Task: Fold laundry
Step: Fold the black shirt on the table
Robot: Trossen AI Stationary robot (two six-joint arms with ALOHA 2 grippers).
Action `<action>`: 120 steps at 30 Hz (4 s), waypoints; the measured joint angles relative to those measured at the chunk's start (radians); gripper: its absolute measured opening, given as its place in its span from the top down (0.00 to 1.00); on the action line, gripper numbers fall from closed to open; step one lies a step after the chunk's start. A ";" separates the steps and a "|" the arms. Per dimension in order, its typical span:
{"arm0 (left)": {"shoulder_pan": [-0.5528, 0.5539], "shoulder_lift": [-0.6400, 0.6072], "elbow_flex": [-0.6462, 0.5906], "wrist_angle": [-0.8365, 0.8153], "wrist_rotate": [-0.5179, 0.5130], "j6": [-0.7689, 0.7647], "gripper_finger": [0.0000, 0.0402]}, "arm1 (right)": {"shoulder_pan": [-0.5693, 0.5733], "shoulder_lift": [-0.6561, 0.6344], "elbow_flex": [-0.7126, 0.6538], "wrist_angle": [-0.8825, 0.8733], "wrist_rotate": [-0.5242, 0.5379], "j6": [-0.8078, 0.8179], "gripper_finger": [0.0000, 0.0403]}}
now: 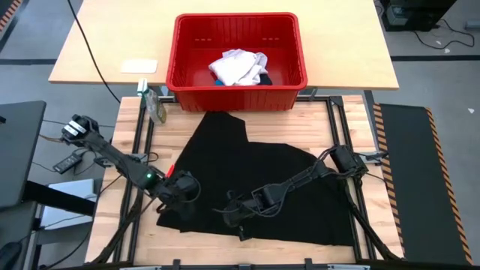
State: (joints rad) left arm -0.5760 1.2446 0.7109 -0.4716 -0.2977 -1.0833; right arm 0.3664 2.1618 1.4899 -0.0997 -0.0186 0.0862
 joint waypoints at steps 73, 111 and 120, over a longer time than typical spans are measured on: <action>-0.304 0.145 -0.106 0.156 0.159 -0.855 0.65 | 0.039 -0.137 -0.167 -0.302 -0.036 0.903 0.58; 1.226 0.298 0.093 0.073 0.420 0.862 0.29 | -0.288 -0.494 -0.166 -1.121 0.232 0.914 0.55; 1.252 0.446 0.101 0.180 0.288 0.840 0.39 | -0.322 -0.496 -0.166 -1.219 0.179 0.902 0.50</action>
State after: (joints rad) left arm 0.6762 1.6905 0.8124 -0.2919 -0.0100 -0.2436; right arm 0.0447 1.6659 1.3239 -1.3183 0.1603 0.9881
